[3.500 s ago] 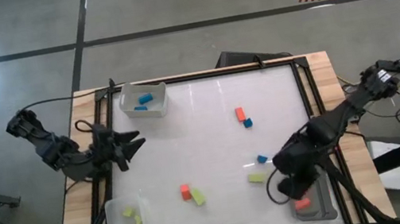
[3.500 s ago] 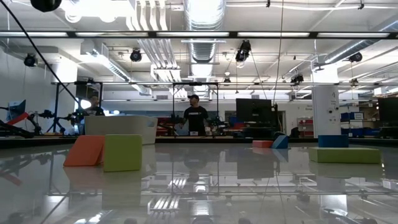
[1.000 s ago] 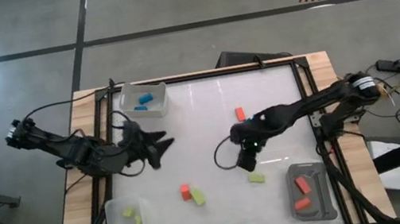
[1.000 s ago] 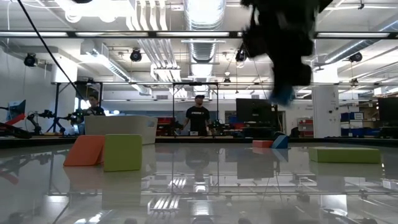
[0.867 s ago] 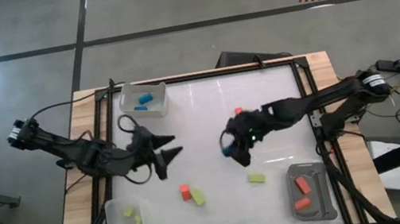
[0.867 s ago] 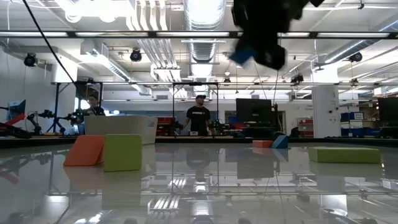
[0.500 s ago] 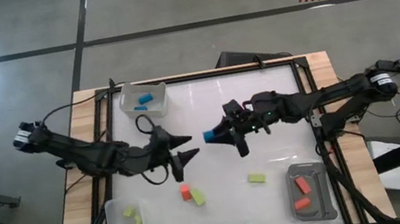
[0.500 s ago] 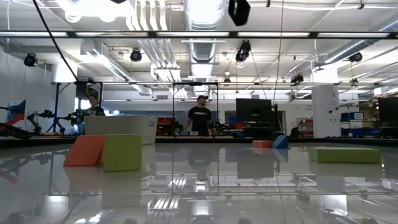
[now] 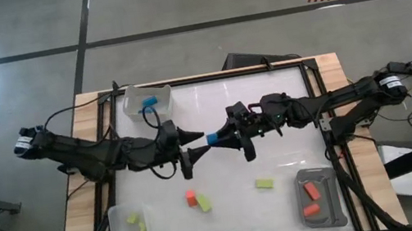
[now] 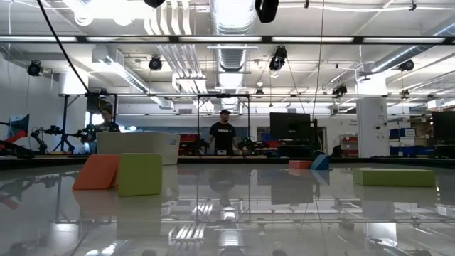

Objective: Sort & place blocks by color
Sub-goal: Put the blue block into the white bin

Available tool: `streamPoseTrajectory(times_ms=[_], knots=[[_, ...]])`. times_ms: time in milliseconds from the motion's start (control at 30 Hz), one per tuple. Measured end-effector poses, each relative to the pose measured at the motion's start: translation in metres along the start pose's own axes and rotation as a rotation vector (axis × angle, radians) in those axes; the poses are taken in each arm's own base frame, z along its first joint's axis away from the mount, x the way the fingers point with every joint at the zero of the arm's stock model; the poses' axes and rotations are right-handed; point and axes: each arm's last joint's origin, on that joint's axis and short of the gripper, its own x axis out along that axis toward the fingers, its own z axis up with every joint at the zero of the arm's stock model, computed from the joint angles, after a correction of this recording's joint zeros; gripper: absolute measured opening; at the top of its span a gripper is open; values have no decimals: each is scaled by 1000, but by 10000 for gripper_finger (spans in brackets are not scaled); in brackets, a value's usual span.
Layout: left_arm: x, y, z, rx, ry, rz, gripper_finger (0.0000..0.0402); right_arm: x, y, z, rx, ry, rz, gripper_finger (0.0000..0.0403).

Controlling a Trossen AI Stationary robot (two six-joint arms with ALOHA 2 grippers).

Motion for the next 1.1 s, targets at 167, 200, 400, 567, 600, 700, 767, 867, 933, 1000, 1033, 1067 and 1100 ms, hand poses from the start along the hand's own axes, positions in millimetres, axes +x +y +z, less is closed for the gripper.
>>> streamPoseTrajectory(times_ms=[167,200,400,567,600,700,767,867,933,1000,1033,1067,1100], knots=[[6,1,2,-16,4,-59,198,-1,-3,2,-12,-6,4,83],[7,2,2,-18,4,-62,190,-1,-4,3,-13,-6,3,84],[14,4,0,-24,-3,-78,145,-1,-6,4,-15,-20,-17,82],[16,5,1,-25,1,-90,119,-1,-6,5,-17,-19,-15,83],[16,5,1,-24,1,-89,113,-1,-6,5,-17,-22,-13,83],[15,5,1,-26,0,-90,96,-2,-6,5,-22,-22,-15,83],[15,6,1,-29,1,-89,82,-2,-6,5,-27,-25,-20,84],[15,6,2,-10,-1,-89,66,-2,-6,5,-25,-23,-17,91],[16,7,2,-9,-2,-87,66,-2,-6,5,-25,-21,-18,94],[16,7,2,-9,-3,-85,65,-2,-6,5,-25,-21,-19,96],[16,7,2,-10,-4,-85,65,-2,-6,5,-25,-20,-20,96],[16,7,2,-10,-4,-85,65,-2,-6,5,-25,-20,-20,97],[16,7,2,-10,-4,-85,64,-2,-6,5,-25,-20,-21,97]])
